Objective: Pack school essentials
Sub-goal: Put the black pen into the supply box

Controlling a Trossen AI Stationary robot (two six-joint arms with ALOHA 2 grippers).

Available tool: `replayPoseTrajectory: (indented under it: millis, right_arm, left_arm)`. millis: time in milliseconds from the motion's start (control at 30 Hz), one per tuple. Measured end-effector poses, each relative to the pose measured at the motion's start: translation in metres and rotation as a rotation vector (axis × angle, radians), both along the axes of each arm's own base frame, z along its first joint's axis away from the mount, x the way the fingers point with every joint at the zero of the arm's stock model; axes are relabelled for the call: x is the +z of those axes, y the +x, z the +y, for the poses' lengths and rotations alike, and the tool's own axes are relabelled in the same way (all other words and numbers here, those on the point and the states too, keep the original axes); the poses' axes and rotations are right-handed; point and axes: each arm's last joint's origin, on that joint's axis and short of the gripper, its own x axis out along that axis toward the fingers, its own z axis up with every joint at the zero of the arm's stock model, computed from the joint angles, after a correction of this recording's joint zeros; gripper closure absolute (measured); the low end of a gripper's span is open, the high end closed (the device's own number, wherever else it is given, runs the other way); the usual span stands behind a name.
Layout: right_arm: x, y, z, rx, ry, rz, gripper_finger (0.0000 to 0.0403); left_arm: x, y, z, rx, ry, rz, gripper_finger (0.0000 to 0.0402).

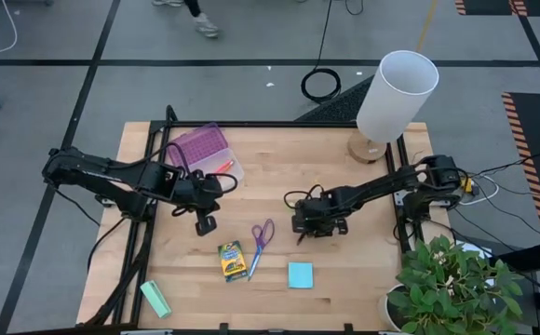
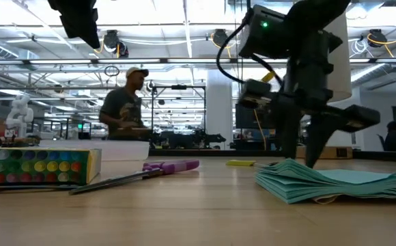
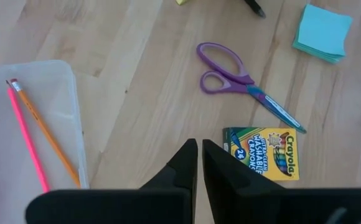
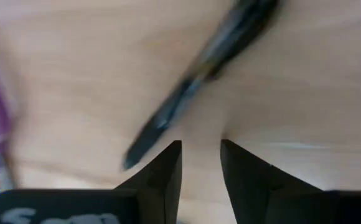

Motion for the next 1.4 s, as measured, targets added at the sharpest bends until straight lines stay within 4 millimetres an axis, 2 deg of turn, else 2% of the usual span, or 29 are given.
replayPoseTrajectory:
  millis: [133,367,467,600,800,1233,1400]
  right_arm:
    - [0.015,-0.006,-0.001,-0.023,-0.019,-0.021,0.0300]
    - [0.038,0.001,0.005,-0.282,-0.126,-0.202,0.0289]
    - [0.033,-0.001,0.008,-0.359,-0.085,-0.144,0.0274]
    - [0.031,-0.002,0.013,-0.334,-0.001,-0.106,0.0250]
    - [0.027,-0.004,0.015,-0.388,-0.012,-0.062,0.0225]
    - [-0.007,0.013,0.010,-0.334,0.060,-0.012,0.0236]
    - [-0.009,0.013,0.007,-0.295,0.064,-0.003,0.0281]
  left_arm:
    - [0.000,0.000,0.000,0.006,-0.001,-0.001,0.0376]
    - [0.000,0.000,0.001,0.016,0.024,-0.007,0.0376]
    - [0.000,0.000,0.001,0.017,0.024,-0.007,0.0376]
    - [0.000,0.000,0.001,0.032,0.016,-0.007,0.0376]
    - [0.000,0.000,0.001,0.029,0.018,-0.007,0.0376]
    - [0.000,0.001,0.001,0.036,0.013,-0.011,0.0376]
    - [0.000,0.001,0.001,0.061,-0.002,-0.013,0.0376]
